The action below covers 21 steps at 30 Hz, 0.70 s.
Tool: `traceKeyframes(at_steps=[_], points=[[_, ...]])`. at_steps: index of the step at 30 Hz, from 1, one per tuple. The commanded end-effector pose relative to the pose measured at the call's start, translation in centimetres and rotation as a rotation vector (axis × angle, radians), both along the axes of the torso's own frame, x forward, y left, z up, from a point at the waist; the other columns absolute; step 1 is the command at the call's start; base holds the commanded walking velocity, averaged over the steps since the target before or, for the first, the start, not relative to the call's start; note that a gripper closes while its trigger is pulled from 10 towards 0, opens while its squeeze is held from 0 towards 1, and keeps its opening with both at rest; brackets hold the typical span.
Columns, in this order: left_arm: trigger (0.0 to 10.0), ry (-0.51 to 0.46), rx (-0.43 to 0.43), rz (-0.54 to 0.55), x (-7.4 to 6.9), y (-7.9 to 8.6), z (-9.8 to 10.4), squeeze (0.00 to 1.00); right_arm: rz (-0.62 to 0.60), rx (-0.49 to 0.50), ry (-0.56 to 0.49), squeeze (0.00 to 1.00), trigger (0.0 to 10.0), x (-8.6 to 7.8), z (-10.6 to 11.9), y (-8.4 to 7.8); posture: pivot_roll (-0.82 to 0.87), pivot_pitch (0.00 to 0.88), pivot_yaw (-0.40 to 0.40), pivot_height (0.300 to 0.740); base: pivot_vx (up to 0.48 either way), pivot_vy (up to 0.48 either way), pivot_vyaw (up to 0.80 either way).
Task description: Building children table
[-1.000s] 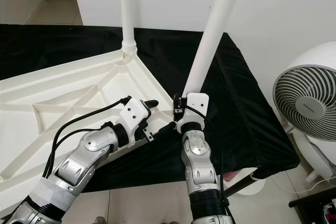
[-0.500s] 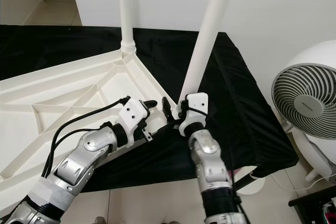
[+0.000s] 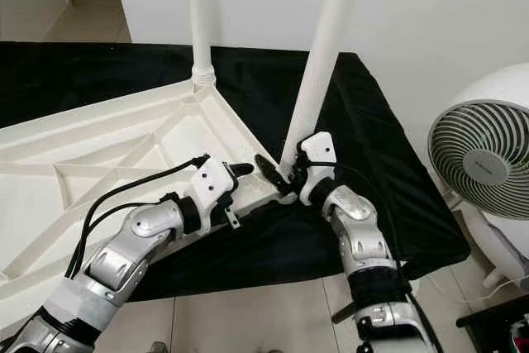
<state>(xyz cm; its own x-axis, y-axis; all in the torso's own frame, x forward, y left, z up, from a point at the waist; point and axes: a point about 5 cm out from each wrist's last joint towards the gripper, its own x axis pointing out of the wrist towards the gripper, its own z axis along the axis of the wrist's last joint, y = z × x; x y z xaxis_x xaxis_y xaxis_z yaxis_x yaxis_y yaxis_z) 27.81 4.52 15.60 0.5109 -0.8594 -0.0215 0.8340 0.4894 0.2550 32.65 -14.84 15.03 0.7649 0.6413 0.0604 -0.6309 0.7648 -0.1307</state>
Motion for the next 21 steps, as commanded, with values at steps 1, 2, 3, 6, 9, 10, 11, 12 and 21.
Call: traceKeyframes(at_steps=[1,2,3,6,9,10,11,12,21], points=[[10.0,-0.006,0.000,-0.011,0.0,-0.1,0.1,0.00,0.051,-0.014,0.058,0.00,0.0,-0.3,-1.3,0.6,0.13,0.015,-0.063,0.740,0.000,0.000,0.00],[10.0,-0.006,-0.001,-0.011,0.0,-0.1,0.1,0.00,0.061,-0.015,0.067,0.00,0.0,-0.5,-1.5,0.5,0.13,0.015,-0.063,0.740,0.000,0.000,0.00],[10.0,-0.006,-0.001,-0.011,0.0,-0.1,0.1,0.00,0.069,-0.013,0.076,0.00,0.0,-0.6,-1.6,0.4,0.13,0.012,-0.065,0.740,0.000,0.000,0.00],[10.0,-0.005,-0.002,-0.012,0.0,0.0,0.1,0.00,0.079,-0.009,0.087,0.00,0.0,-0.6,-1.8,0.4,0.13,0.010,-0.066,0.740,0.000,0.000,0.00],[10.0,-0.004,-0.004,-0.016,-0.1,-0.1,0.0,0.00,0.065,0.021,0.097,0.00,0.0,-0.7,-2.0,0.1,0.13,0.003,-0.065,0.740,0.000,0.000,0.00],[10.0,-0.004,-0.004,-0.016,-0.1,-0.1,0.0,0.00,0.065,0.021,0.097,0.00,0.0,-0.7,-2.0,0.1,0.13,0.003,-0.065,0.740,0.000,0.000,0.00],[10.0,-0.004,-0.004,-0.018,-0.1,-0.2,0.0,0.00,0.046,0.031,0.097,0.00,0.0,-0.6,-2.0,0.1,0.13,0.000,-0.065,0.740,0.000,0.000,0.00],[10.0,-0.004,-0.004,-0.018,-0.1,-0.2,0.0,0.00,0.046,0.031,0.097,0.00,0.0,-0.6,-2.0,0.1,0.13,0.000,-0.065,0.740,0.000,0.000,0.00],[10.0,-0.003,-0.002,-0.028,-0.1,-0.4,-0.1,0.00,-0.198,0.105,0.112,0.00,0.0,-0.3,-2.3,0.3,0.12,0.000,-0.066,0.740,0.000,0.000,0.00]])
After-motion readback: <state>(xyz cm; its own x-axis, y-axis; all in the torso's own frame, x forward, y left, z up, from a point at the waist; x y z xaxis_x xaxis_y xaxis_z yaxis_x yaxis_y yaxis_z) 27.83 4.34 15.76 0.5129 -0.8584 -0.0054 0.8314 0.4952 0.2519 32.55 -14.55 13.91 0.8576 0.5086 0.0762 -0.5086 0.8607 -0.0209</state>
